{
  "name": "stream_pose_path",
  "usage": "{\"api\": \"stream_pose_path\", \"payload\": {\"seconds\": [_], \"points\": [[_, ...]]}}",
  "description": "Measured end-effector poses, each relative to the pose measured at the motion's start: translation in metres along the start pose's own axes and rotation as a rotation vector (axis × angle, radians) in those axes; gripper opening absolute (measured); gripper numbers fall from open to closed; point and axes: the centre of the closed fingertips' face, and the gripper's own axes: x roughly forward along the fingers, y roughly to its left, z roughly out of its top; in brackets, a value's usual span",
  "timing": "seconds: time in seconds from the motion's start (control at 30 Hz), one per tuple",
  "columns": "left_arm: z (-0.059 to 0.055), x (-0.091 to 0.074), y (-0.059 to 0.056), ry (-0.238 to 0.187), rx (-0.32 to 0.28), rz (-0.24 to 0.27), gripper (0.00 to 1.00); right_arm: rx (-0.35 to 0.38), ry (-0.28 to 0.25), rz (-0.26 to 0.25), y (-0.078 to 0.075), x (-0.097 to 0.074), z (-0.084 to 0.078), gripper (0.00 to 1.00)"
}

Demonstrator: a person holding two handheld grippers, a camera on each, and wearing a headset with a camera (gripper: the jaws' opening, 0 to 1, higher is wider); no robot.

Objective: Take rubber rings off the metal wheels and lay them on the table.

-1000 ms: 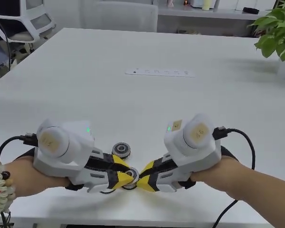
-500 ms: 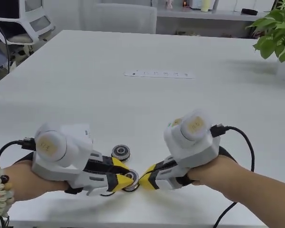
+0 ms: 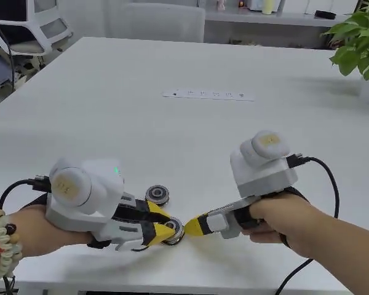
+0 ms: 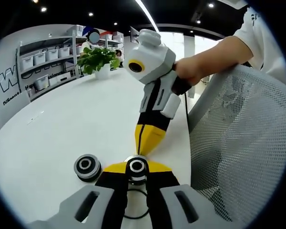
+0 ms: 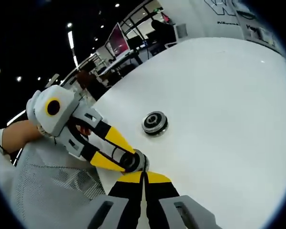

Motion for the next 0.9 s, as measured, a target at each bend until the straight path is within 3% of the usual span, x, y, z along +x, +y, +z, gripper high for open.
{"api": "stream_pose_path", "payload": {"seconds": [0.03, 0.07, 0.1, 0.17, 0.23, 0.9], "points": [[0.000, 0.000, 0.000, 0.000, 0.001, -0.001, 0.08, 0.003, -0.021, 0.000, -0.001, -0.002, 0.004, 0.00], [0.000, 0.000, 0.000, -0.002, 0.000, 0.000, 0.08, 0.053, -0.029, 0.040, 0.006, -0.003, 0.007, 0.00], [0.001, 0.000, 0.000, -0.003, -0.002, 0.000, 0.08, 0.057, -0.021, 0.033, 0.004, -0.004, 0.005, 0.00], [0.001, 0.001, -0.001, -0.006, 0.000, -0.004, 0.08, 0.008, -0.010, 0.015, 0.002, -0.003, 0.002, 0.00], [0.001, 0.002, -0.001, -0.009, -0.001, -0.005, 0.08, 0.030, -0.010, 0.030, 0.006, -0.004, 0.004, 0.00], [0.003, 0.004, -0.005, -0.028, 0.001, -0.016, 0.08, -0.035, 0.015, 0.053, 0.019, -0.006, 0.005, 0.00]]}}
